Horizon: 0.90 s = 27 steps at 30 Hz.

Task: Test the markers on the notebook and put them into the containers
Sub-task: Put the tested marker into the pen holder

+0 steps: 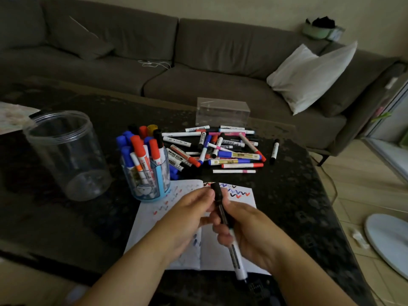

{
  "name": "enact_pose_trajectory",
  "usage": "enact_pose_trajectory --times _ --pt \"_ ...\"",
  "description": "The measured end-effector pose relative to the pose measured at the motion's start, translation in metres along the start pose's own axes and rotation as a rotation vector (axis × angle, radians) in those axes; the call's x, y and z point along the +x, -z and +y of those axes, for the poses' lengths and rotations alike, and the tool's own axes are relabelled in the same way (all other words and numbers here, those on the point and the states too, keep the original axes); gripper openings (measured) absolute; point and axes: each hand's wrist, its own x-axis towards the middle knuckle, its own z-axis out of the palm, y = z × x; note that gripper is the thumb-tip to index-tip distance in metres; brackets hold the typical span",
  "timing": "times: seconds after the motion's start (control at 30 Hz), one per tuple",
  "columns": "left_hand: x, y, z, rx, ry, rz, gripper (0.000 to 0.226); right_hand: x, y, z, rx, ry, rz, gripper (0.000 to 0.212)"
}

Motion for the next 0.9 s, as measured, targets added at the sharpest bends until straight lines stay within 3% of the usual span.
enact_pose_trajectory --times 0.1,0.2,0.3,0.47,0.57,0.63,0.77,0.9 --pt "-0.005 0.007 -0.002 -0.315 0.042 -0.137 0.03 -0.002 -0.004 0.011 0.204 -0.082 -0.096 0.031" --pt "-0.003 0.012 0.0 -0.473 0.043 -0.225 0.029 0.002 -0.004 0.013 0.382 -0.135 -0.22 0.033" --pt "0.002 0.013 0.0 -0.471 -0.007 -0.164 0.026 0.006 -0.01 0.012 0.28 -0.08 -0.159 0.032" --pt "0.007 0.012 -0.002 -0.346 -0.01 0.025 0.022 0.016 -0.017 0.017 -0.28 0.094 0.109 0.032" --pt "0.014 0.014 -0.004 -0.322 -0.004 0.171 0.019 0.02 -0.007 0.027 -1.006 0.273 0.3 0.023" --pt "0.019 0.022 -0.003 -0.267 -0.041 0.302 0.015 0.018 0.003 0.035 -1.262 0.323 0.398 0.02" --pt "0.018 0.028 -0.005 -0.041 -0.124 0.32 0.01 0.01 0.018 0.034 -1.059 0.274 0.476 0.027" --pt "0.019 0.023 -0.011 0.215 -0.169 0.336 0.011 0.007 0.019 0.015 -0.768 0.13 0.433 0.022"
